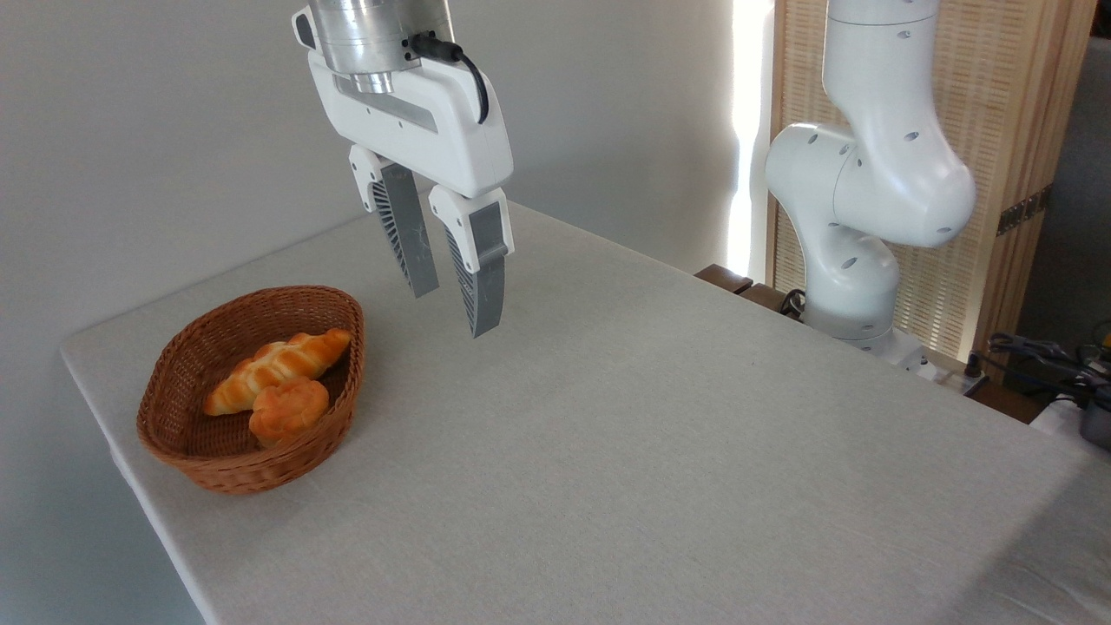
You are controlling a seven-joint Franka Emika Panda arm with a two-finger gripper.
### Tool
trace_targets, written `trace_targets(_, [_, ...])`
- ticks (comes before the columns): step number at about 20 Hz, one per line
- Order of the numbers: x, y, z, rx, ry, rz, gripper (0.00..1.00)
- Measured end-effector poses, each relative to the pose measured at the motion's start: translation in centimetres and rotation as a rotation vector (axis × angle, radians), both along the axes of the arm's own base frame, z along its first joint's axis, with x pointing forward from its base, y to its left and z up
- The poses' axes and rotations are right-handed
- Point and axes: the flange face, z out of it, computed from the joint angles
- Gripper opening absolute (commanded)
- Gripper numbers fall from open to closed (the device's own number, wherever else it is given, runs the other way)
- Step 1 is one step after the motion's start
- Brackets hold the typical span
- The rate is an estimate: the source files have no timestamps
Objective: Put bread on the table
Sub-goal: 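Lower the open gripper down into the wicker basket over the round bun, then close the gripper on the round orange-brown bun inside the basket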
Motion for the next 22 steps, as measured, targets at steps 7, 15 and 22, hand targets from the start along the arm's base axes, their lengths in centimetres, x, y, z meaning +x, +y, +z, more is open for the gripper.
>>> trace_targets(7, [0.0, -0.1, 0.0, -0.007, -0.002, -0.001, 1.00])
trace_targets(15, [3.3, -8.6, -0.8, -0.043, -0.241, -0.138, 1.00])
trace_targets(22, [5.3, -19.2, -10.0, -0.117, -0.337, -0.288, 1.00])
